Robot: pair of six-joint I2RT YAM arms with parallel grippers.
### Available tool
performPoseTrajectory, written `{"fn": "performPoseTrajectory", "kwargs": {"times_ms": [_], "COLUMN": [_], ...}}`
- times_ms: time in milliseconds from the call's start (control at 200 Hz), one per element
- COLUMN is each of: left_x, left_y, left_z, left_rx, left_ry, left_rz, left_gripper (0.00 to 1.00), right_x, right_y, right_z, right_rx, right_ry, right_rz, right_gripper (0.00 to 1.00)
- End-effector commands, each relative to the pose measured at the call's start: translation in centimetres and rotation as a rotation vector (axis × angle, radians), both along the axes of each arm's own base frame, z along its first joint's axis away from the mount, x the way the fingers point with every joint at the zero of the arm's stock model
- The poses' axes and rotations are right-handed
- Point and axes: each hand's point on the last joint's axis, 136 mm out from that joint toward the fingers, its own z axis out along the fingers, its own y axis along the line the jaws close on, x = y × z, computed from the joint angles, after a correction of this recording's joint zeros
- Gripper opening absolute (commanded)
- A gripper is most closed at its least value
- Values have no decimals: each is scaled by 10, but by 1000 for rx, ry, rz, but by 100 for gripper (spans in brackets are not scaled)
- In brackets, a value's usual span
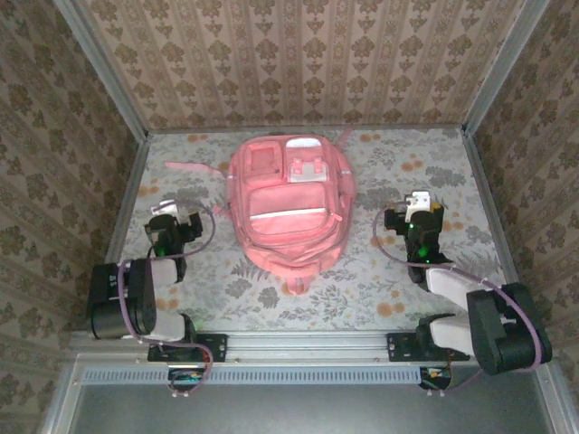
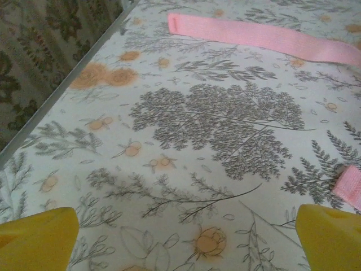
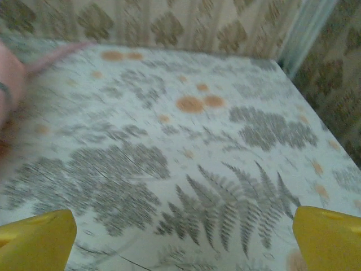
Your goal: Pack the student bag
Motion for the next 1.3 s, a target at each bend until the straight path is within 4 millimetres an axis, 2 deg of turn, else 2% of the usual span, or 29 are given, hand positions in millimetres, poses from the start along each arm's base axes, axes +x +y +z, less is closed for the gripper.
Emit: {"fn": "performPoseTrajectory", "kwargs": {"times_ms": [0,60,130,195,335,455,500,540,575,615,670,730,860,1295], "left_x": [24,17,27,30,34,35,35,35,35,35,35,35,35,35], "left_y": [-35,-40,-38,-34,-31,-31,-31,-31,-31,-31,-32,-32,-32,-33], "left_z": [27,29,31,25,22,21,21,21,21,21,22,21,20,21], "left_rx": [105,131,160,139,97,81,81,81,81,82,84,85,81,81], "left_ry": [-176,-160,-159,-100,-80,-73,-74,-73,-74,-74,-75,-74,-70,-70], "left_rz": [-144,-126,-104,-85,-113,-123,-123,-123,-124,-121,-122,-123,-124,-131], "left_gripper": [100,100,100,100,100,100,100,100,100,100,100,100,100,100], "right_x": [10,11,14,16,20,22,25,27,26,24,28,30,46,45], "right_y": [-5,-14,-23,-26,-12,-16,-8,-10,-14,-7,-5,-6,11,20], "right_z": [13,15,13,11,9,9,10,6,-4,-14,-12,-17,-23,-21], "right_rx": [27,43,93,129,152,290,266,254,263,261,264,267,208,152], "right_ry": [-64,-98,-75,-62,-37,-90,-96,-112,-140,-137,-175,-105,-15,-19], "right_rz": [13,0,-16,-4,98,29,76,70,53,90,117,101,141,155], "right_gripper": [100,100,100,100,100,100,100,100,100,100,100,100,100,100]}}
